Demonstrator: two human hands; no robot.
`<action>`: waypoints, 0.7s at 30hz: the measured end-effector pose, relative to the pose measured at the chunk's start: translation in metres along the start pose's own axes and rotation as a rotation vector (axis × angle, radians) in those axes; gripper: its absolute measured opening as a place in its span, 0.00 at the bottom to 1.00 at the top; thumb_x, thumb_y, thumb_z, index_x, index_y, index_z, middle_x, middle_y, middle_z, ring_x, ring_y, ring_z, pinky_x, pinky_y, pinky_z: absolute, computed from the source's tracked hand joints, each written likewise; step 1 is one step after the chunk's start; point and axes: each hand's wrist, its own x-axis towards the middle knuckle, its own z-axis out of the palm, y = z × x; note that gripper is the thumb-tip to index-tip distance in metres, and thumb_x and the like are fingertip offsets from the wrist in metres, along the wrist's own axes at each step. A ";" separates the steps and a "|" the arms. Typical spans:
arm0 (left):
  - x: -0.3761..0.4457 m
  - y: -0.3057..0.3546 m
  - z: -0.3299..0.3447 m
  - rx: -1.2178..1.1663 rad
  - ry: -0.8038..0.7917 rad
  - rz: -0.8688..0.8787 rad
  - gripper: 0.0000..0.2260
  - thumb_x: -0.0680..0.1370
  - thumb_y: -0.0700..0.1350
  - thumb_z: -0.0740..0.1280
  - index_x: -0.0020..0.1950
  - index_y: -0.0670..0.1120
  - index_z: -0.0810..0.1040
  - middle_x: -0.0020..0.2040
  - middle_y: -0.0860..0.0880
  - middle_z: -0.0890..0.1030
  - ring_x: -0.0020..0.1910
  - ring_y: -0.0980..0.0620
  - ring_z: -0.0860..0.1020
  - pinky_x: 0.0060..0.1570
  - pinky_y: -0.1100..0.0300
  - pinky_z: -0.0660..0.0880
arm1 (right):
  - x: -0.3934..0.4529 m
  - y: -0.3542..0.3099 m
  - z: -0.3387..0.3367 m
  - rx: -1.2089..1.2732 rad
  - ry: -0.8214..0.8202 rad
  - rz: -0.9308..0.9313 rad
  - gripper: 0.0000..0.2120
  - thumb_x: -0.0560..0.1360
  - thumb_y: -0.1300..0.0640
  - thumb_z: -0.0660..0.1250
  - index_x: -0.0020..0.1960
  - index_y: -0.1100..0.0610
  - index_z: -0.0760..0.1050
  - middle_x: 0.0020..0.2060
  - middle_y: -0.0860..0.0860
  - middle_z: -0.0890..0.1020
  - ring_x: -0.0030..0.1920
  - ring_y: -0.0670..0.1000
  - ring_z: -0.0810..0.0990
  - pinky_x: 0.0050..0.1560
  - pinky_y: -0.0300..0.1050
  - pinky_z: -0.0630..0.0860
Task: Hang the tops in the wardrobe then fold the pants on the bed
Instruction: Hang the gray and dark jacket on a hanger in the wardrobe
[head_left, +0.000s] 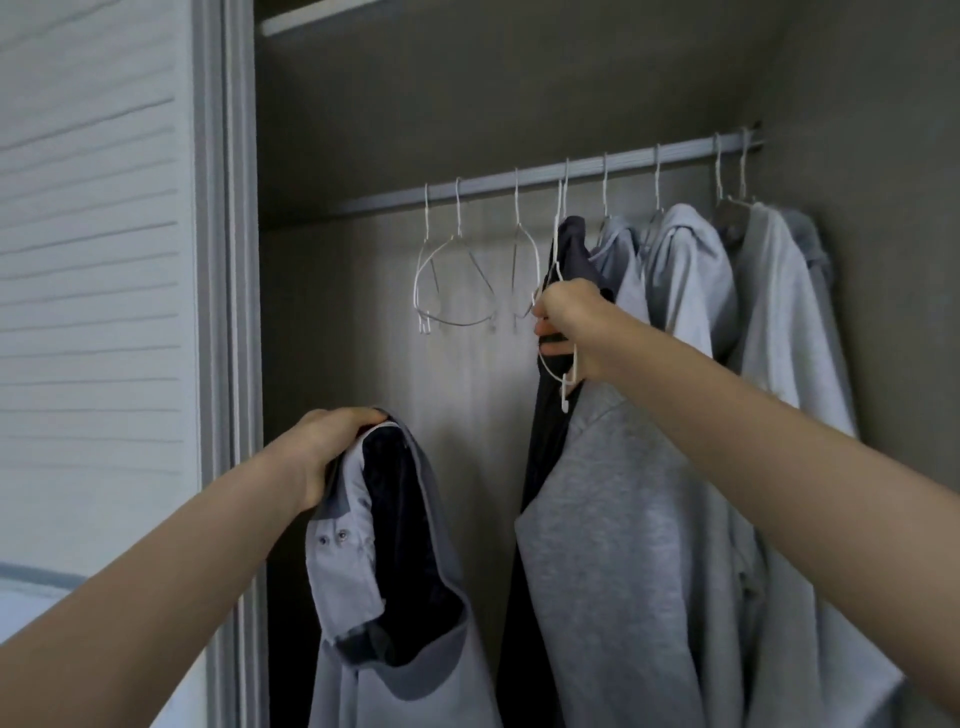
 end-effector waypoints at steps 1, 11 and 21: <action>-0.005 -0.004 0.000 0.015 -0.006 -0.015 0.14 0.72 0.44 0.74 0.51 0.36 0.82 0.42 0.37 0.85 0.43 0.40 0.83 0.45 0.51 0.80 | -0.010 0.005 -0.004 -0.022 -0.038 0.021 0.11 0.79 0.55 0.58 0.52 0.63 0.73 0.44 0.57 0.75 0.50 0.57 0.74 0.60 0.57 0.74; -0.040 -0.053 0.007 0.135 0.046 -0.064 0.14 0.69 0.43 0.76 0.47 0.34 0.81 0.38 0.38 0.85 0.38 0.41 0.84 0.41 0.53 0.81 | -0.120 0.060 -0.068 -0.021 -0.337 0.291 0.09 0.80 0.57 0.59 0.48 0.61 0.74 0.49 0.59 0.81 0.53 0.60 0.81 0.50 0.62 0.78; -0.028 -0.099 0.004 0.430 0.247 0.120 0.17 0.72 0.48 0.75 0.35 0.33 0.81 0.33 0.40 0.78 0.37 0.46 0.77 0.44 0.52 0.75 | -0.182 0.066 -0.151 0.134 -0.698 0.317 0.09 0.79 0.50 0.57 0.44 0.53 0.70 0.26 0.54 0.73 0.24 0.52 0.71 0.36 0.48 0.68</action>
